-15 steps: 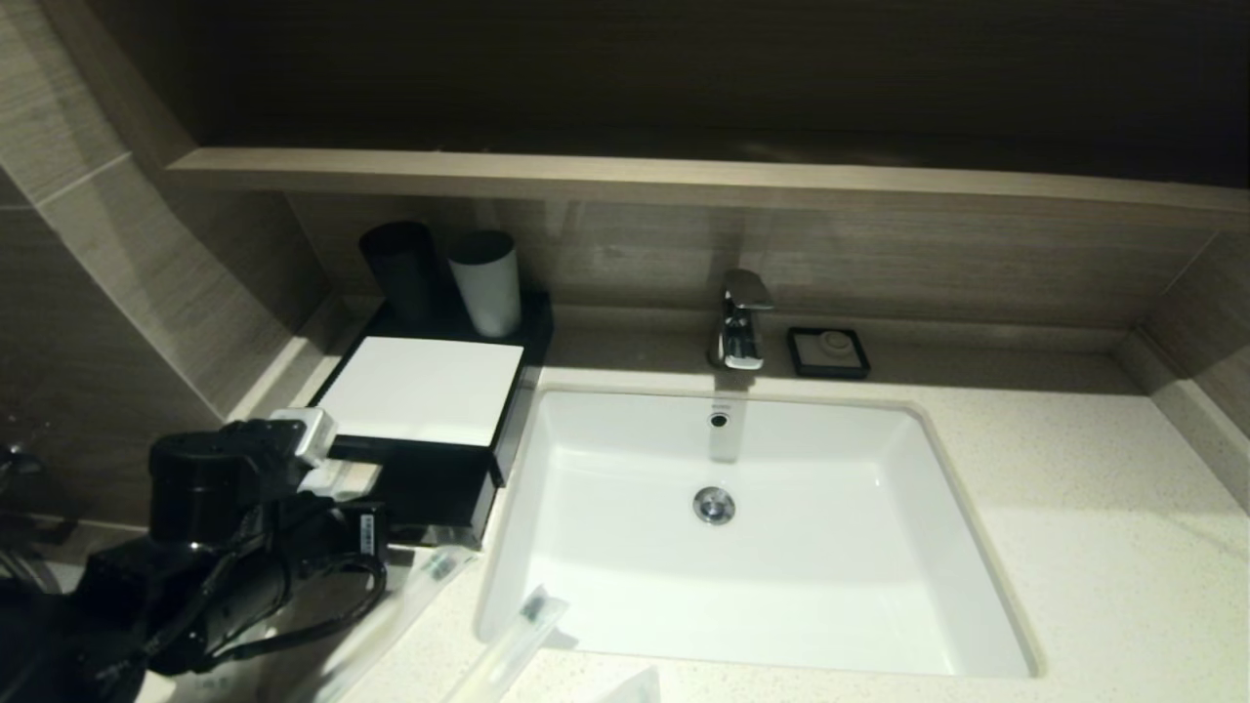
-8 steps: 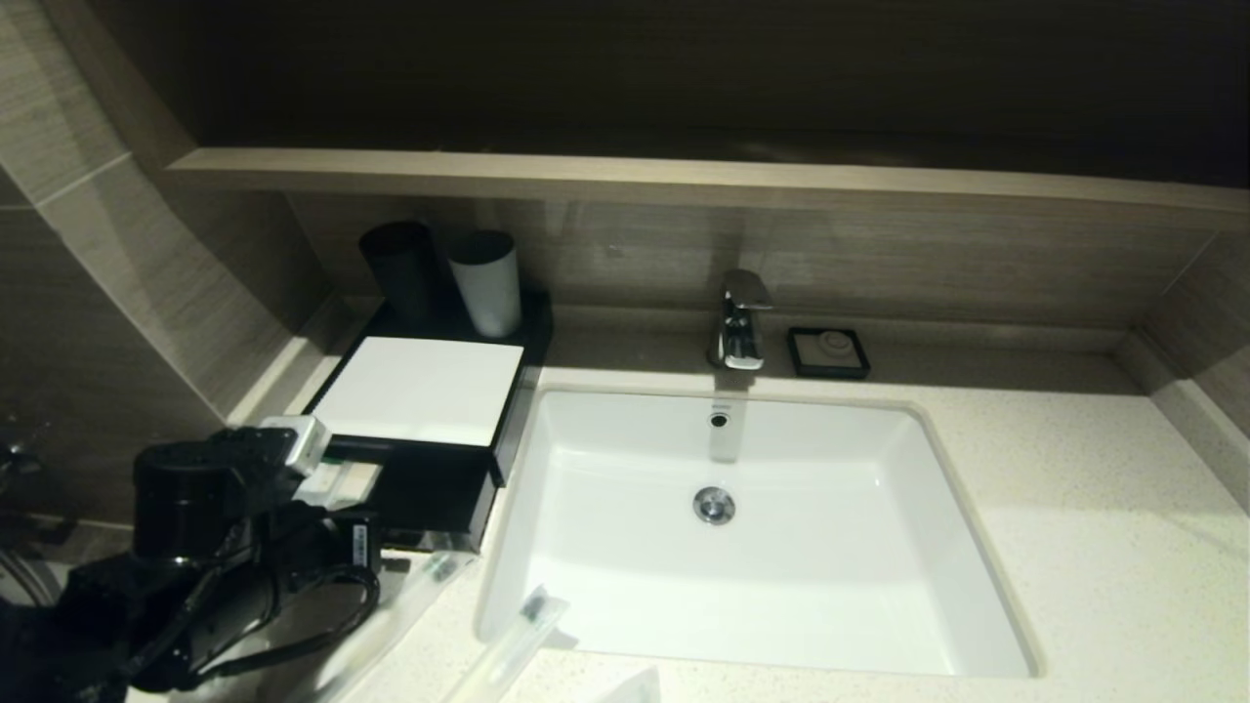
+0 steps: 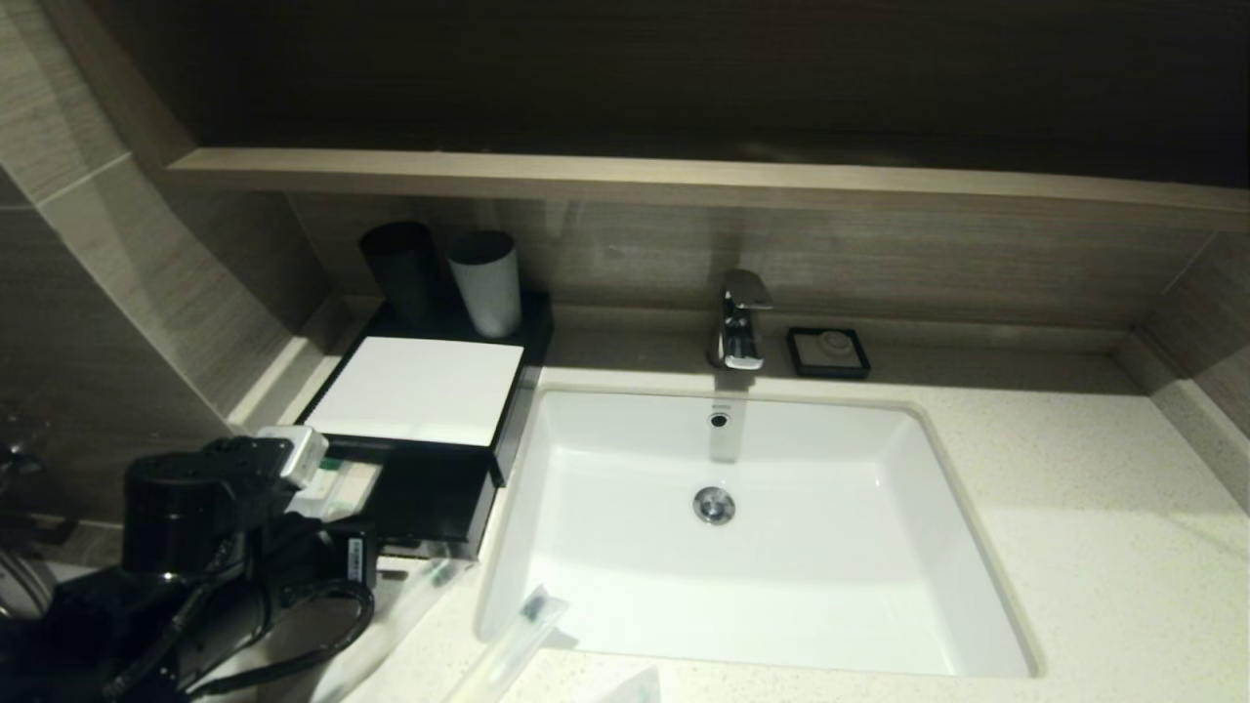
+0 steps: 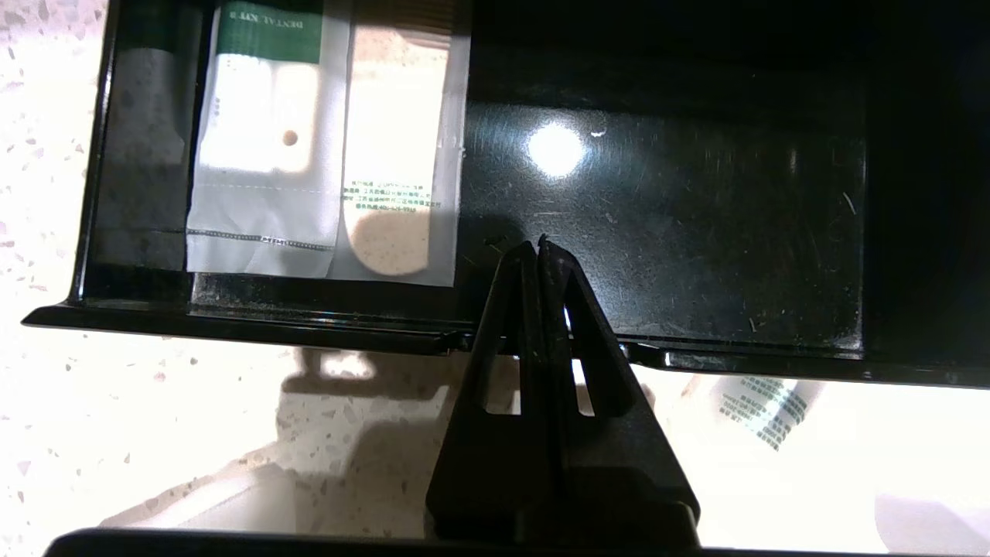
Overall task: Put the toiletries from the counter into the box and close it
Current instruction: Open the drawer
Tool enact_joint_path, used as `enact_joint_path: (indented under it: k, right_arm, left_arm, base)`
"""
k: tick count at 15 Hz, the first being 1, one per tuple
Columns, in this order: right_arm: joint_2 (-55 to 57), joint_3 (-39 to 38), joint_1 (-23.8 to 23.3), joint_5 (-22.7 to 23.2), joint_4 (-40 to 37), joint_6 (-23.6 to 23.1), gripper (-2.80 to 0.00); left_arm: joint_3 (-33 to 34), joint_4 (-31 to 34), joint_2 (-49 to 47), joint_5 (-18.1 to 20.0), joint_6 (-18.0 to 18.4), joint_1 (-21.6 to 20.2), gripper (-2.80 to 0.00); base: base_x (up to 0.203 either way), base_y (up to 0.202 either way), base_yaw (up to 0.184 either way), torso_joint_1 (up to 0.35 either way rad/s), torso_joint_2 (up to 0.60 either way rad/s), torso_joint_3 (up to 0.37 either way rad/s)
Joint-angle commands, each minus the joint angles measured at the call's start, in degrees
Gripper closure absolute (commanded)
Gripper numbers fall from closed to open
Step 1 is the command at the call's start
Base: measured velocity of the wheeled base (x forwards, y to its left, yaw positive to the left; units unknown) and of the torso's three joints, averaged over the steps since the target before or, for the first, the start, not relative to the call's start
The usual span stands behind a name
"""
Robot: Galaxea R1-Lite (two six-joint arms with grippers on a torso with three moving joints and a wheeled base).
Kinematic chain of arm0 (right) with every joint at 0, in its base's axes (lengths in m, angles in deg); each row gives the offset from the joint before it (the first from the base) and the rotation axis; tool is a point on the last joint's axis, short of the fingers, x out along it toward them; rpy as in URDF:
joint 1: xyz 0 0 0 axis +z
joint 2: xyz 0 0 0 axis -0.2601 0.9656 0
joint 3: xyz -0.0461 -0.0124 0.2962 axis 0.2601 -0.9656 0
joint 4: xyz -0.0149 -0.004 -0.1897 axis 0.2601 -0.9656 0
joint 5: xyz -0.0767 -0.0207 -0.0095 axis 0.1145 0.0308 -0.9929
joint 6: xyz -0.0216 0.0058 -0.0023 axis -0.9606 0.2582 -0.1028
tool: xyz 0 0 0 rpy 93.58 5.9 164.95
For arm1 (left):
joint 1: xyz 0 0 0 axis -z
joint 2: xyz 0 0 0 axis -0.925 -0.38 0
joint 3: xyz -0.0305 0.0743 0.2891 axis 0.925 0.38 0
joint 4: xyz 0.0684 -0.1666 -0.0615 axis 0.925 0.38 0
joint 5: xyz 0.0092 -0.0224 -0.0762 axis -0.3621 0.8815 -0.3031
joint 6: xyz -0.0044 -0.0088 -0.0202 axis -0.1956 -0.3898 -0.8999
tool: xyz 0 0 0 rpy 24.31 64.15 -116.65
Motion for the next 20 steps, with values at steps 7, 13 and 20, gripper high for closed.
enact_joint_path:
  k: [7, 13, 20]
  right_arm:
    - [0.05, -0.01, 0.01, -0.02, 0.0, 0.0, 0.0]
    - [0.05, -0.01, 0.01, -0.02, 0.0, 0.0, 0.0]
    - [0.05, -0.01, 0.01, -0.02, 0.0, 0.0, 0.0]
  left_arm:
    - [0.64, 3.38, 2.97, -0.03, 0.02, 0.19, 0.0]
    - [0.72, 6.08, 5.22, -0.03, 0.02, 0.19, 0.0]
    - [1.35, 7.42, 6.8, -0.01, 0.1, 0.19, 0.0]
  base:
    - [0.0, 0.0, 0.0, 0.0, 0.0, 0.0]
    - [0.0, 0.0, 0.0, 0.0, 0.0, 0.0]
    - [0.0, 0.0, 0.0, 0.0, 0.0, 0.0]
